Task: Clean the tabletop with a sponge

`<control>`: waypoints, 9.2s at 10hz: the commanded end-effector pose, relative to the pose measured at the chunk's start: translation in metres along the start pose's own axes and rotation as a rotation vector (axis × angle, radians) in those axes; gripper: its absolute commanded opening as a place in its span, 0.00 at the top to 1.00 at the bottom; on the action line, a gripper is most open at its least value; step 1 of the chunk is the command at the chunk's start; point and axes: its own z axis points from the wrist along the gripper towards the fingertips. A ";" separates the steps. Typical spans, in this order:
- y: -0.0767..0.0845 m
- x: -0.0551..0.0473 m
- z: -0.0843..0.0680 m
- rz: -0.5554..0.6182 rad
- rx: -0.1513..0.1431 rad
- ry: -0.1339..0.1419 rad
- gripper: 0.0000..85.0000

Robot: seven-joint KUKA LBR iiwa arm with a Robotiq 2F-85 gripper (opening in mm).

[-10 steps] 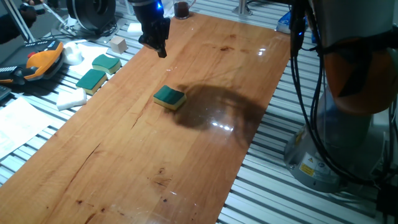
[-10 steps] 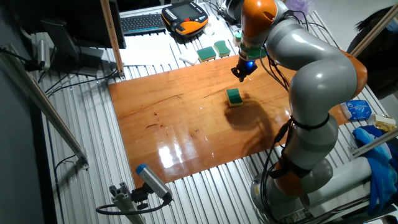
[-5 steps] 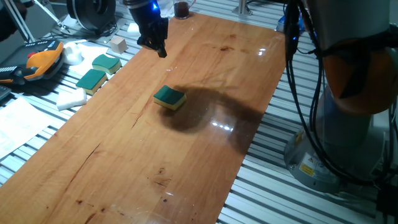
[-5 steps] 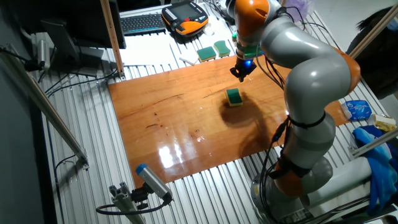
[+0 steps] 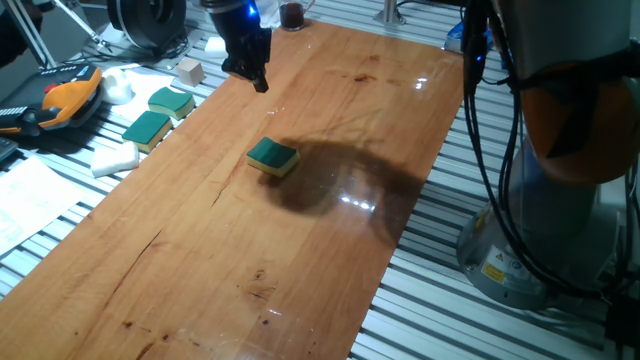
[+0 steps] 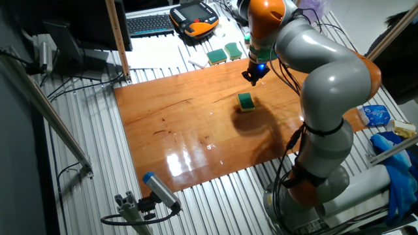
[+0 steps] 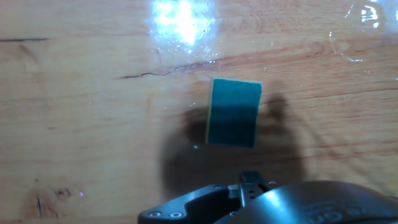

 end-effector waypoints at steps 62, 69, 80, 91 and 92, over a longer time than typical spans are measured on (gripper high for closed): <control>-0.012 -0.071 0.184 -0.017 0.005 -0.194 1.00; -0.022 -0.083 0.180 -0.033 0.039 -0.221 1.00; -0.053 -0.117 0.153 -0.082 0.022 -0.181 1.00; -0.018 -0.090 0.170 0.054 0.063 -0.194 0.40; -0.020 -0.091 0.172 0.052 0.065 -0.204 0.40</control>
